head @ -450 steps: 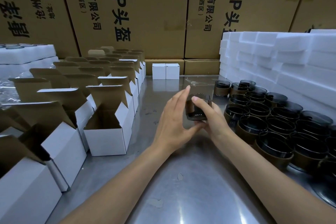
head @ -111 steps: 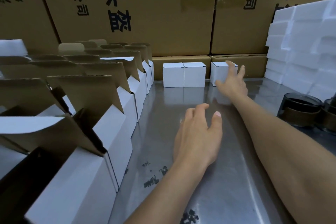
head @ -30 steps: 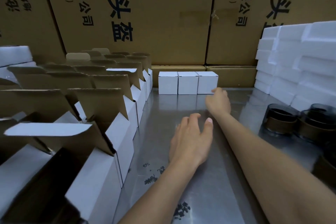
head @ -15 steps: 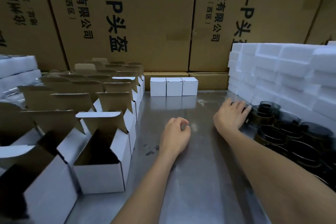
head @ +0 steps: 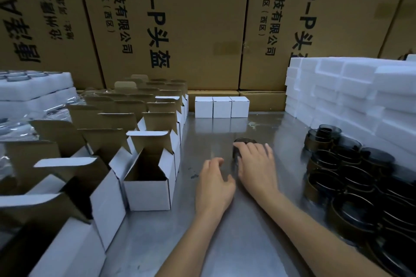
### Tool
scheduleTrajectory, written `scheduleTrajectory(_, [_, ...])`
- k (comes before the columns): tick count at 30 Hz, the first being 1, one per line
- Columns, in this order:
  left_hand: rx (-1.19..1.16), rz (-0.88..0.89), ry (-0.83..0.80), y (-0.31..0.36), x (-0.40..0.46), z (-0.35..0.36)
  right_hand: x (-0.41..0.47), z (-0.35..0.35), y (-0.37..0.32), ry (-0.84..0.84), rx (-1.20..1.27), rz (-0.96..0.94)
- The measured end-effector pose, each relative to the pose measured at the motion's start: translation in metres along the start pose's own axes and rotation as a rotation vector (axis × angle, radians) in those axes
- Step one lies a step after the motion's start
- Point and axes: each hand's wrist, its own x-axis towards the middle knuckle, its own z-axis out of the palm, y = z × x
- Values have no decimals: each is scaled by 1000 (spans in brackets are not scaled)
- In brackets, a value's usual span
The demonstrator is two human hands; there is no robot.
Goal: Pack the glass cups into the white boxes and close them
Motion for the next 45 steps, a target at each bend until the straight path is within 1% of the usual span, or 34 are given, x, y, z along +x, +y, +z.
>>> scheduleTrajectory(4, [2, -8, 28, -3, -22, -16, -36, -32, -13, 49, 106, -133])
scheduleTrajectory(9, [-8, 63, -70, -3, -46, -24, -69, -61, -13, 143, 214, -250])
scheduleTrajectory(12, [-59, 98, -111, -3, -46, -25, -77, -68, -13, 167, 316, -242])
scheduleTrajectory(14, [-102, 118, -87, -1, -44, -25, -77, -68, -13, 143, 437, -168])
scheduleTrajectory(16, [-145, 168, -49, 1, -43, -25, -75, -67, -13, 125, 500, -141])
scheduleTrajectory(20, [-213, 270, -30, 5, -46, -27, -74, -64, -13, 155, 519, -210])
scheduleTrajectory(22, [-250, 278, -7, 7, -46, -27, -75, -64, -13, 167, 525, -255])
scheduleTrajectory(25, [-294, 258, 76, 8, -44, -28, -76, -64, -14, 176, 496, -314])
scheduleTrajectory(28, [-307, 273, 150, 7, -44, -29, -75, -66, -15, 205, 530, -248])
scheduleTrajectory(29, [-299, 292, 171, 7, -44, -30, -75, -66, -14, 187, 591, -204])
scheduleTrajectory(32, [-279, 379, 200, 10, -47, -32, -77, -66, -12, 57, 770, -90])
scheduleTrajectory(33, [-260, 416, 207, 11, -49, -31, -77, -66, -11, 45, 782, -90])
scheduleTrajectory(36, [-221, 476, 228, 11, -50, -31, -78, -64, -11, 83, 761, -140])
scheduleTrajectory(42, [-221, 466, 217, 9, -48, -31, -78, -64, -13, 67, 786, -129])
scheduleTrajectory(45, [-229, 417, 146, 11, -49, -32, -76, -67, -10, 45, 799, -70])
